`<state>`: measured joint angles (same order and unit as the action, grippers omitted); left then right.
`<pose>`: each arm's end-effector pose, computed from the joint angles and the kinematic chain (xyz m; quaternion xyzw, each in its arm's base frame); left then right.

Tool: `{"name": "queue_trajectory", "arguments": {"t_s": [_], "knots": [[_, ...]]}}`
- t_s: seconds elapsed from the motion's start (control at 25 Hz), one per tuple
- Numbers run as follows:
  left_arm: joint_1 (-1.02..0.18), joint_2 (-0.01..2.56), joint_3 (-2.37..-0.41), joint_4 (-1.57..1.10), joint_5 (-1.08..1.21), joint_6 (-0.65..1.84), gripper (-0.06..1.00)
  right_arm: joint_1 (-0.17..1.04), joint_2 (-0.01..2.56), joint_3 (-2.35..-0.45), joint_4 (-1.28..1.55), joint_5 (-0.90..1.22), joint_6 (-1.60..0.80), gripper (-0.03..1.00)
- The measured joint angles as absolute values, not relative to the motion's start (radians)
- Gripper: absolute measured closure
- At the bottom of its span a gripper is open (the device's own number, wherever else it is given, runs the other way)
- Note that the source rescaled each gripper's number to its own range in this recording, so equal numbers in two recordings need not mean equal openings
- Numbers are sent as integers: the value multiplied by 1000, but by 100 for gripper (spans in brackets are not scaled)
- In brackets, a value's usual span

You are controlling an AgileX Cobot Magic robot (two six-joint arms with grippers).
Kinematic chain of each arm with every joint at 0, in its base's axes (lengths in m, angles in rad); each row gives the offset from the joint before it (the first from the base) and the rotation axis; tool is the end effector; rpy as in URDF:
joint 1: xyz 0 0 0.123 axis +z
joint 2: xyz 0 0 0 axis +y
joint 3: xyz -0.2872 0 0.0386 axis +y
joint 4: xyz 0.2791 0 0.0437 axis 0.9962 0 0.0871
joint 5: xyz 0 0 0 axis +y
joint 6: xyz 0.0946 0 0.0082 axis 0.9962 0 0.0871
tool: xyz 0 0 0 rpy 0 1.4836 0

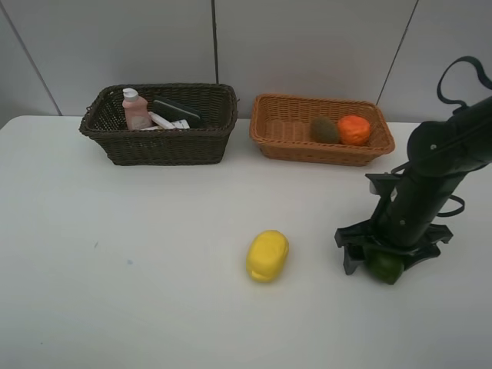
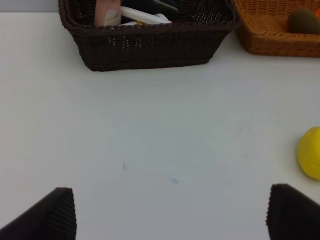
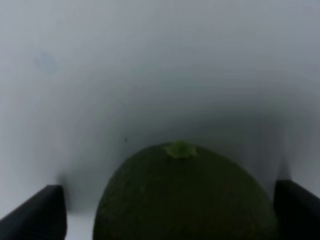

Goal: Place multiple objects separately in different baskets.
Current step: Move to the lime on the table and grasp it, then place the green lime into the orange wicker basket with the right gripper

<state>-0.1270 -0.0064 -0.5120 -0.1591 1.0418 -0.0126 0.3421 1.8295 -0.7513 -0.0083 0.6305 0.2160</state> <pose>0.0170 -0.0153 0.2967 0.0511 0.8391 -0.1166 0.5288 0.2605 0.0923 0.0707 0.0664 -0.9975 0.0093 0.0237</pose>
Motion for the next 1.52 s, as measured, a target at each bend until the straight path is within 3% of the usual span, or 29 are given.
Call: {"name": "queue_trajectory", "arguments": {"t_s": [0.08, 0.12, 0.2, 0.28, 0.32, 0.72, 1.04, 1.52], "knots": [[-127, -6, -512, -159, 1042, -13, -6, 342, 1830, -751, -8, 632, 211, 2], [-127, -6, -512, -159, 1042, -13, -6, 342, 1830, -751, -10, 636, 211, 9], [-127, -6, -512, -159, 1042, -13, -6, 342, 1830, -751, -13, 646, 209, 36], [-127, -6, -512, -159, 1042, -13, -6, 342, 1831, -751, -12, 656, 208, 77], [-127, -6, -512, -159, 1042, -13, -6, 342, 1832, -751, -12, 661, 208, 93], [-127, -6, -512, -159, 1042, -13, -6, 342, 1800, -903, -9, 798, 201, 93], [-127, -6, -512, -159, 1042, -13, -6, 342, 1846, -1360, -50, 907, 201, 93], [-127, -6, -512, -159, 1042, -13, -6, 342, 2295, -2006, -60, 941, 159, 93]]}}
